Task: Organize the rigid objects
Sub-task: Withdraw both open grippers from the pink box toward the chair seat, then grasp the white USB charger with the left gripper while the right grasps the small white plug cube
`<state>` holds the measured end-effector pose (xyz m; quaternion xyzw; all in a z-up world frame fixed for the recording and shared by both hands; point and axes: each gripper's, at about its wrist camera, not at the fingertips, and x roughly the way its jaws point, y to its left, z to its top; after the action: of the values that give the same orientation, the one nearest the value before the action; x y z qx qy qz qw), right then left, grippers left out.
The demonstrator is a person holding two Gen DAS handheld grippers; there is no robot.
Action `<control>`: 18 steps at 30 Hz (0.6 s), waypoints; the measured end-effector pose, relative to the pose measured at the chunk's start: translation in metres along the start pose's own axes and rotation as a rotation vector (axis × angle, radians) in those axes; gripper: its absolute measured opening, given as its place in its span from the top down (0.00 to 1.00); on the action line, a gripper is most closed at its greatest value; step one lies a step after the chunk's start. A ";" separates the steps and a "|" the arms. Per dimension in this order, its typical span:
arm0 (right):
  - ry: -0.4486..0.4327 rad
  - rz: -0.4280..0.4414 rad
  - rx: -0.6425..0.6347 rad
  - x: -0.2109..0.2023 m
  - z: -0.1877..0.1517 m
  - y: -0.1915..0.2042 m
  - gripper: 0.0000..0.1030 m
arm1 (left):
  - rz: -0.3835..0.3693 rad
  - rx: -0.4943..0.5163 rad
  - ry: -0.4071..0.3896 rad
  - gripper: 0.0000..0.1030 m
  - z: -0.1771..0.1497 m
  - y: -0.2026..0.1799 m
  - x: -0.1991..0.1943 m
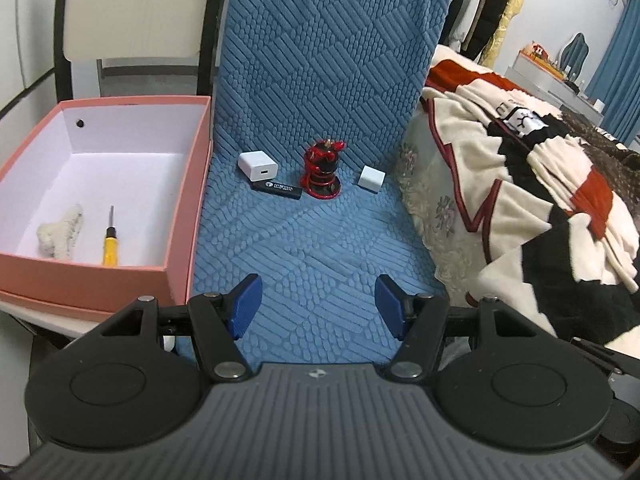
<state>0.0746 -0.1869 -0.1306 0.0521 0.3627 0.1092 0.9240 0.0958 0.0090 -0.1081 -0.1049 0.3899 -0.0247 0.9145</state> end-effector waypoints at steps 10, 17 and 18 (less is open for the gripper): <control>-0.048 -0.033 0.038 0.059 0.017 -0.013 0.73 | 0.034 0.023 0.014 0.34 0.029 0.007 0.082; -0.059 -0.054 0.055 0.102 0.033 -0.018 0.72 | 0.007 0.029 -0.010 0.34 0.051 0.015 0.139; -0.059 -0.062 0.055 0.108 0.035 -0.019 0.72 | 0.006 0.027 -0.013 0.34 0.054 0.015 0.145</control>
<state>0.1788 -0.1798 -0.1793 0.0694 0.3396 0.0691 0.9355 0.2349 0.0146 -0.1779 -0.0915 0.3838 -0.0267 0.9185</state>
